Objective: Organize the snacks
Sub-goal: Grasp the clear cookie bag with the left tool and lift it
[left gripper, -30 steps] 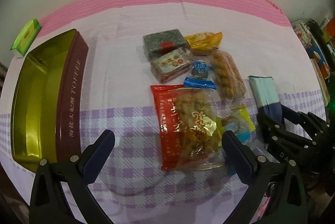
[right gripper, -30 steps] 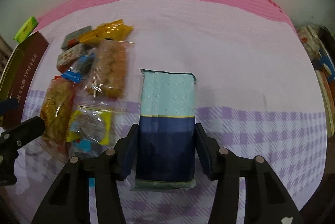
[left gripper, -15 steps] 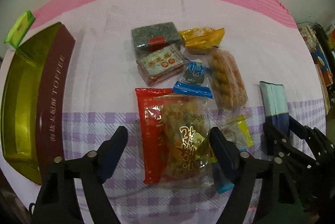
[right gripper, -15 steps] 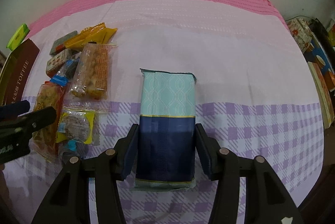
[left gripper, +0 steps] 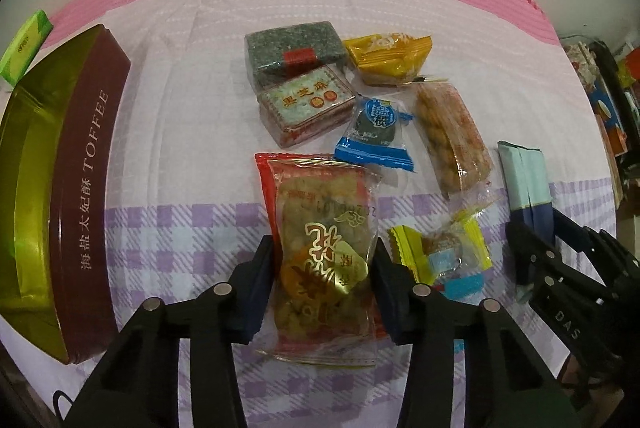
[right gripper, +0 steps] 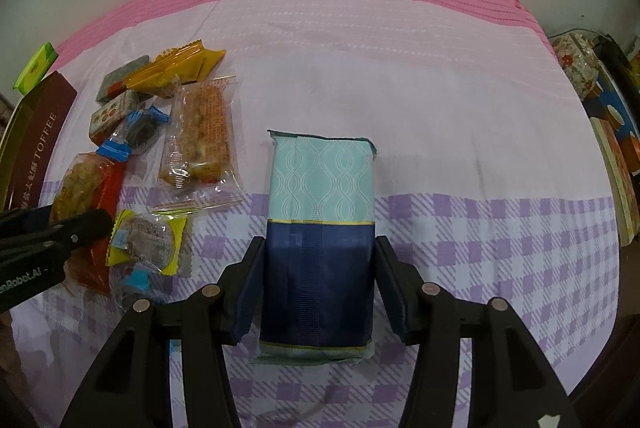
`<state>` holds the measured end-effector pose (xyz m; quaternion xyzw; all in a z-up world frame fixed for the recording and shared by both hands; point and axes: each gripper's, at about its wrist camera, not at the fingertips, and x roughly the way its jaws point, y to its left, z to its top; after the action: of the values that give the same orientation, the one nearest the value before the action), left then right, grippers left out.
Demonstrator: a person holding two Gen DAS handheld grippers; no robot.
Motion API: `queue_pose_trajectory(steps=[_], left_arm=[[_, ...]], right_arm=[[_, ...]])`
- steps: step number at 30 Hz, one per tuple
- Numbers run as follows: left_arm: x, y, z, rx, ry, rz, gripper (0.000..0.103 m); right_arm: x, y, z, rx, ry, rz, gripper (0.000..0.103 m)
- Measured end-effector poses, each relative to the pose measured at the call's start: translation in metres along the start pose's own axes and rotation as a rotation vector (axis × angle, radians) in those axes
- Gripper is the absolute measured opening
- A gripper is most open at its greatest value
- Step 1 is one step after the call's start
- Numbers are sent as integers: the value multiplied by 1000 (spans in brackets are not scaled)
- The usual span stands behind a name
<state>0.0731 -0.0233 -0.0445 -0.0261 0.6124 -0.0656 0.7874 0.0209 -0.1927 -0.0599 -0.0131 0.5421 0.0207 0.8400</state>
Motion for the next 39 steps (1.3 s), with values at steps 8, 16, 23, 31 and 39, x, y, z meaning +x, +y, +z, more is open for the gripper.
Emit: queue_pose_trajectory(steps=[8,16,23,31,39], left_arm=[[-21,14,-30,31,10,-49,44],[-24,12,-35,51,5,-46,44],[-26,10,-32,54,-5,-42,45],[-36,11,-32,77,-35,-54,40],[-42,12,-30,75,-40,-60,38]], right_arm=[[0,0,1,-3,2,-3,52],[0,1,0,-6,-1,-8,52],[0,1,0,-8,0,-8,52],[1,1,0,-7,-1,-8,53],[0,1,0,-7,0,-8,53]])
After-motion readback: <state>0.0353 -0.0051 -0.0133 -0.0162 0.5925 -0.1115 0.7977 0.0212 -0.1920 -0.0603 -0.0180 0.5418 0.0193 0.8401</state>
